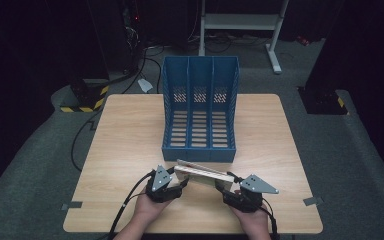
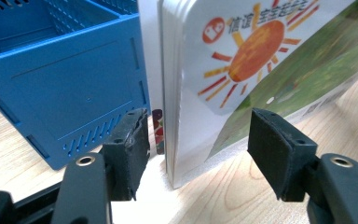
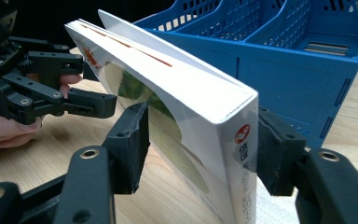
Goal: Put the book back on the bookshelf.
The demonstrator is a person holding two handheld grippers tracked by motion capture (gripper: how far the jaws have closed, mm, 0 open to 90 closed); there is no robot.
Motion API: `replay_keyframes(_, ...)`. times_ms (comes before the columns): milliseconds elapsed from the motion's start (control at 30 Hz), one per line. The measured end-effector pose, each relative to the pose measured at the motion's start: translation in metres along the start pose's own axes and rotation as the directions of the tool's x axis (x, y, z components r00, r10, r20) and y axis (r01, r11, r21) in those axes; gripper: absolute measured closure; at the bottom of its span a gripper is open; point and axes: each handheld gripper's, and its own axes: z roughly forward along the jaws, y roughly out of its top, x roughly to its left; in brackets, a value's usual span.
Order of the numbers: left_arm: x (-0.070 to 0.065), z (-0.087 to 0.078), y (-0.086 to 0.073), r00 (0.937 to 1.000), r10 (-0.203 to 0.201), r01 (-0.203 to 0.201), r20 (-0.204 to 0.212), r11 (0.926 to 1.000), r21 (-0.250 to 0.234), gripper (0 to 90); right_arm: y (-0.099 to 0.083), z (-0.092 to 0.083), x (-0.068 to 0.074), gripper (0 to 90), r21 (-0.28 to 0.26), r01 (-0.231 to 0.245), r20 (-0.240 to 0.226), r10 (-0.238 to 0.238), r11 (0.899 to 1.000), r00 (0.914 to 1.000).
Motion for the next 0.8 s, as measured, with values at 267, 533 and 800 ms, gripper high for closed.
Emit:
replay_keyframes(267, 0.006, -0.008, -0.001, 0.9997, -0.024, 0.024, 0.002, 0.9997, -0.012, 39.1, 0.0, -0.005, -0.002, 57.5, -0.021, 0.007, -0.09, -0.009, 1.0, 0.9959)
replay_keyframes(533, 0.016, -0.021, -0.001, 0.9989, -0.041, 0.041, -0.025, 0.999, -0.018, 39.8, 0.0, -0.008, 0.004, 71.8, -0.013, 0.041, -0.093, -0.042, 0.999, 0.9948)
replay_keyframes(800, 0.046, -0.042, -0.004, 0.9873, -0.121, 0.127, -0.103, 0.9904, 0.054, 40.9, -0.001, -0.014, 0.008, 73.8, -0.01, 0.065, -0.11, -0.065, 0.998, 0.9917)
